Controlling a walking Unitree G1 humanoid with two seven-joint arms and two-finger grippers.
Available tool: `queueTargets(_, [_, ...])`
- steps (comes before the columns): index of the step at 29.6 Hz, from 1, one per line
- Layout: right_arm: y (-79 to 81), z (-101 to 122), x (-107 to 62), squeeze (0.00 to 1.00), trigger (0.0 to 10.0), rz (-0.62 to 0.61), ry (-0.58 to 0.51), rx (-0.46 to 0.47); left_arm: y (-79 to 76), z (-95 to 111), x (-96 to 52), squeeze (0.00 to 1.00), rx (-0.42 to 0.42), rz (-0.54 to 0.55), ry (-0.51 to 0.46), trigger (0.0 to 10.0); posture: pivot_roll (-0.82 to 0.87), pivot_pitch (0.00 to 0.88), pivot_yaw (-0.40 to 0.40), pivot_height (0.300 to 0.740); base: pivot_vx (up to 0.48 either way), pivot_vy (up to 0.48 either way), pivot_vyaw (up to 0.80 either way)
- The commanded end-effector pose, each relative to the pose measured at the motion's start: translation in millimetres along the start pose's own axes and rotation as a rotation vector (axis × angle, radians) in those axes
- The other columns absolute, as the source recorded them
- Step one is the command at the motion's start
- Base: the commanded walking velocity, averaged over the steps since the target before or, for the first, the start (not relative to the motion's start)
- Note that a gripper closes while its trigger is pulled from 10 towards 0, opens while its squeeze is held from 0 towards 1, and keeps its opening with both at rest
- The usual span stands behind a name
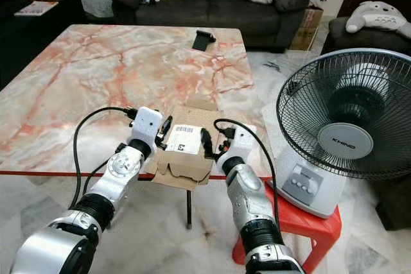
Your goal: Picking trash to rubbish bin
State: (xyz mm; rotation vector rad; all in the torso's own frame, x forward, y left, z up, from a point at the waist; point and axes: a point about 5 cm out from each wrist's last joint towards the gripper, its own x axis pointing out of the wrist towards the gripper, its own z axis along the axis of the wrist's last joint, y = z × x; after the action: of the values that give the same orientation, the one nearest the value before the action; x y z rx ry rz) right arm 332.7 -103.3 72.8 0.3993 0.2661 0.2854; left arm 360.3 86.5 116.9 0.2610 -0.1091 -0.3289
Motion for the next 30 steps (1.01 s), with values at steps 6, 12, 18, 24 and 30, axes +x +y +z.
queueTargets(6, [7.0,-3,-1.0,0.00,10.0,0.035,0.055,0.026,-5.2,-8,-2.2,0.00,0.053,-0.037,0.043,10.0,-0.14,0.049,-0.043,0.740,0.000,0.000,0.00])
queueTargets(12, [7.1,-2,-2.0,0.00,10.0,0.035,0.062,0.018,4.5,-14,-6.5,0.00,0.069,-0.010,0.066,10.0,-0.14,0.056,-0.047,0.740,0.000,0.000,0.00])
queueTargets(18, [1.3,4,-0.8,0.00,10.0,0.014,0.058,-0.013,14.9,-19,-9.5,0.00,0.069,0.043,0.086,10.0,-0.13,0.068,-0.051,0.740,0.000,0.000,0.00])
queueTargets(24, [-3.6,14,1.0,0.00,10.0,-0.037,0.016,-0.008,17.2,-22,-11.7,0.00,0.063,0.031,0.102,10.0,-0.13,0.076,-0.024,0.740,0.000,0.000,0.00])
queueTargets(30, [-1.6,7,-0.3,0.00,10.0,-0.040,0.027,0.001,15.4,-23,-10.6,0.00,0.063,-0.007,0.118,10.0,-0.13,0.078,0.001,0.740,0.000,0.000,0.00])
